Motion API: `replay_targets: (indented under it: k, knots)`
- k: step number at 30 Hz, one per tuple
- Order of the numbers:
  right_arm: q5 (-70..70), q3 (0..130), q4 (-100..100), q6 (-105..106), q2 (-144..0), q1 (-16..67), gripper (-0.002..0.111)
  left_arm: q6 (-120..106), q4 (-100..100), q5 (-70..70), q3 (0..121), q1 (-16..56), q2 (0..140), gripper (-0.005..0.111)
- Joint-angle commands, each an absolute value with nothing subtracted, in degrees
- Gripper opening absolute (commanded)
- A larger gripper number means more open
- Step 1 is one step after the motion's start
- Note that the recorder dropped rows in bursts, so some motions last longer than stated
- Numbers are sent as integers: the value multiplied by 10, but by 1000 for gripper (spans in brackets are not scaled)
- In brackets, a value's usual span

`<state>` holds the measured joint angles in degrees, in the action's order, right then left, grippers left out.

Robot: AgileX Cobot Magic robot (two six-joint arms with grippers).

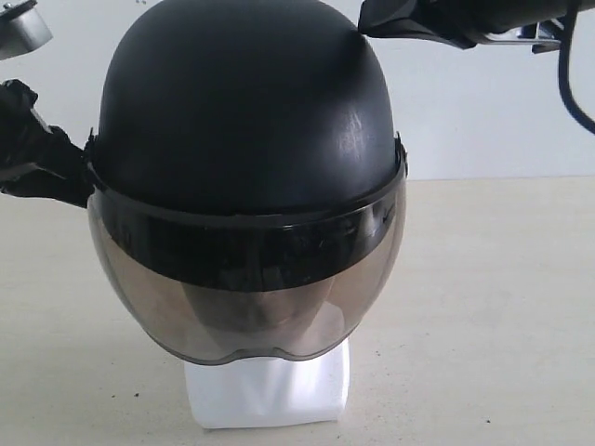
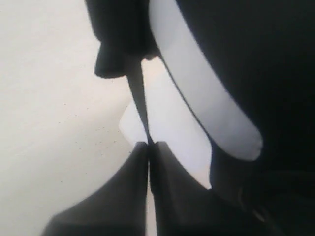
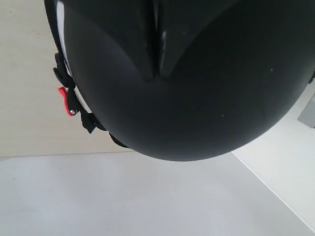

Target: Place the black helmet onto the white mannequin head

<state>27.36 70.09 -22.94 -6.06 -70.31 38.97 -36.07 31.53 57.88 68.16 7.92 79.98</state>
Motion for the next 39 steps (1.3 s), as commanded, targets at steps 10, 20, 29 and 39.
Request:
replay_targets:
  k: [10,20,29,39]
  knots:
    - [347,703,-155,-111,-631,333,0,-284,220,582,675,77,718,4]
    - [412,703,-81,-129,-555,296,0,-254,211,612,657,72,683,4]
    - [512,703,59,-129,-494,296,0,-211,271,650,643,72,648,4]
    - [583,703,57,-129,-428,296,0,-210,470,646,579,72,518,4]
